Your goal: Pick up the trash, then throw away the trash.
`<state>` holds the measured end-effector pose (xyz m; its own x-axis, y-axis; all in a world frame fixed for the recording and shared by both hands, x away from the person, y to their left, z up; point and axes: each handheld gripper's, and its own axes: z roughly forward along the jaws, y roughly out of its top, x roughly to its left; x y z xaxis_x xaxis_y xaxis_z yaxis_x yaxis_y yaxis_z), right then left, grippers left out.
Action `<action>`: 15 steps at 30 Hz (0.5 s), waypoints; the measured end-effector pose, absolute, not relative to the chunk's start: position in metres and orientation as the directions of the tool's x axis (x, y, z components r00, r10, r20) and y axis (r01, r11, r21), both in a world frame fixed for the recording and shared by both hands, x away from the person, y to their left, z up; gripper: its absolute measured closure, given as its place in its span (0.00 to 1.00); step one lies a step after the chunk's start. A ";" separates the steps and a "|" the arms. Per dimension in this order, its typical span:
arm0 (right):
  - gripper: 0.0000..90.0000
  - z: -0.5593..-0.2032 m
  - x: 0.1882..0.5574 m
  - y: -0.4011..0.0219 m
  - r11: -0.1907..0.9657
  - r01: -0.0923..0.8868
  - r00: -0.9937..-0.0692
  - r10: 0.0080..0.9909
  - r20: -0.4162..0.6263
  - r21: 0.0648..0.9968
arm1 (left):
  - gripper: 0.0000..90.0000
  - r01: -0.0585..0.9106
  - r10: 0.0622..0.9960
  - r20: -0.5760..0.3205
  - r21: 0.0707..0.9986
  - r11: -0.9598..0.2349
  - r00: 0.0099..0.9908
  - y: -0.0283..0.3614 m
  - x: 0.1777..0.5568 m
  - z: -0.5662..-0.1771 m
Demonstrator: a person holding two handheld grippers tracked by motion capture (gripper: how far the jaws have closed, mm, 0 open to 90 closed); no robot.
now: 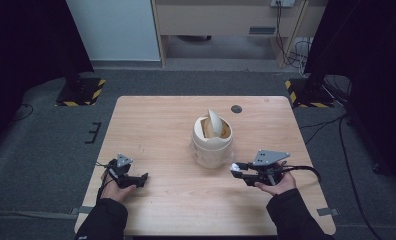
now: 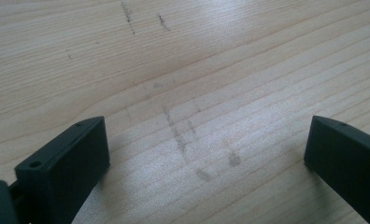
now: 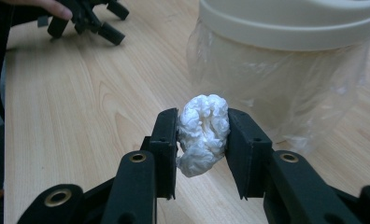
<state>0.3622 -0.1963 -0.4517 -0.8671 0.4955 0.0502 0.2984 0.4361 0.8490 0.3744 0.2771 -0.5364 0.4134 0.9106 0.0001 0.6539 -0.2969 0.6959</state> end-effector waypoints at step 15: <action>0.73 -0.425 0.364 -0.226 0.310 0.274 -0.824 0.564 0.056 0.910 | 0.00 0.654 0.911 0.001 0.696 -0.297 0.413 0.277 0.374 -0.536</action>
